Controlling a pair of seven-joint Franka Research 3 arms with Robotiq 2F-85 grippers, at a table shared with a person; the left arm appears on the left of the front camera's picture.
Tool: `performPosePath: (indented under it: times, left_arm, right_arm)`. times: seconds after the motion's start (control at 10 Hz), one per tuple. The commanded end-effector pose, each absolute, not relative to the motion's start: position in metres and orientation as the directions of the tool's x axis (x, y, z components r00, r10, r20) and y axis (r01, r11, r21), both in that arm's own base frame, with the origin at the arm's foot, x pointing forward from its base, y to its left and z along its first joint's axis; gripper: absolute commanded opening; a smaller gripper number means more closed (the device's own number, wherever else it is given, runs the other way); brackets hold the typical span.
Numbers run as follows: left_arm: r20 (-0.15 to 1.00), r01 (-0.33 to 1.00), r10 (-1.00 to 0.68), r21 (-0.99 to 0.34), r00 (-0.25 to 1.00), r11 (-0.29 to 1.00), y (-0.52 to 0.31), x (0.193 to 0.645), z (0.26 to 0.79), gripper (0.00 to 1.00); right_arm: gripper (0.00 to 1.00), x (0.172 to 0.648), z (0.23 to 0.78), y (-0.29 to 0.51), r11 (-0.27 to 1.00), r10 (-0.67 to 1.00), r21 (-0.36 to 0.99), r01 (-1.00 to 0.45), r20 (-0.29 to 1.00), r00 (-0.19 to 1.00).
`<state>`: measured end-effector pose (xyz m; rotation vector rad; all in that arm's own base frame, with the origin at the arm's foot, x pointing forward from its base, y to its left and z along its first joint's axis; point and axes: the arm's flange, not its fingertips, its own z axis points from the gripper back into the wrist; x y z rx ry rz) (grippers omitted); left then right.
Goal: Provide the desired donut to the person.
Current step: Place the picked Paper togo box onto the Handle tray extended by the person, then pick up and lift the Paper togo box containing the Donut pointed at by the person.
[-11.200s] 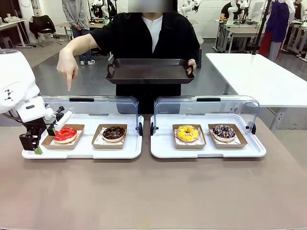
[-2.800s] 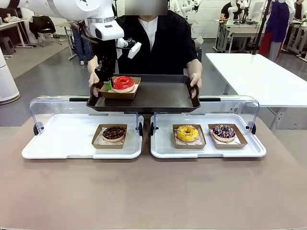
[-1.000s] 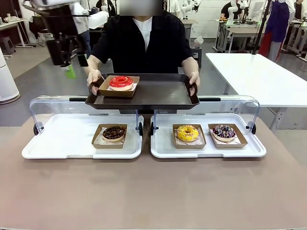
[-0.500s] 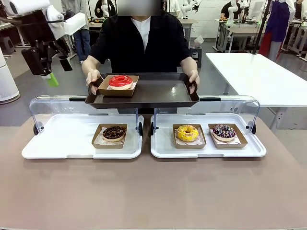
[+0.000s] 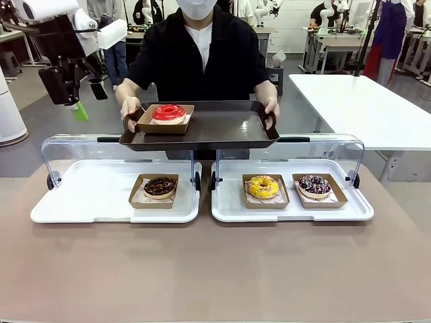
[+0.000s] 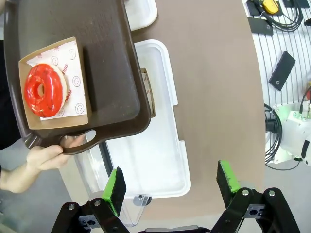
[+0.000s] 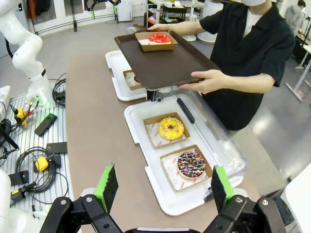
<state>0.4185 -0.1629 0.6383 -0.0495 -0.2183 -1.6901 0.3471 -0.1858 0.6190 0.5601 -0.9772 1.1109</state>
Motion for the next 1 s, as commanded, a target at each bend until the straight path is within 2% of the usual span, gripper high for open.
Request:
performPosePath:
  times: [0.0,0.9]
  left_arm:
    - [0.153,0.988,-0.980,0.104,-0.127,-0.111,-0.1611,0.4184,0.6432,0.97]
    - [0.153,0.988,-0.980,0.104,-0.127,-0.111,-0.1611,0.4184,0.6432,0.97]
  right_arm:
    - [1.00,0.3475,0.6182,-0.1851,0.370,0.472,-0.088,-0.925,0.875,0.105]
    - [1.00,0.3475,0.6182,-0.1851,0.370,0.472,-0.088,-0.925,0.875,0.105]
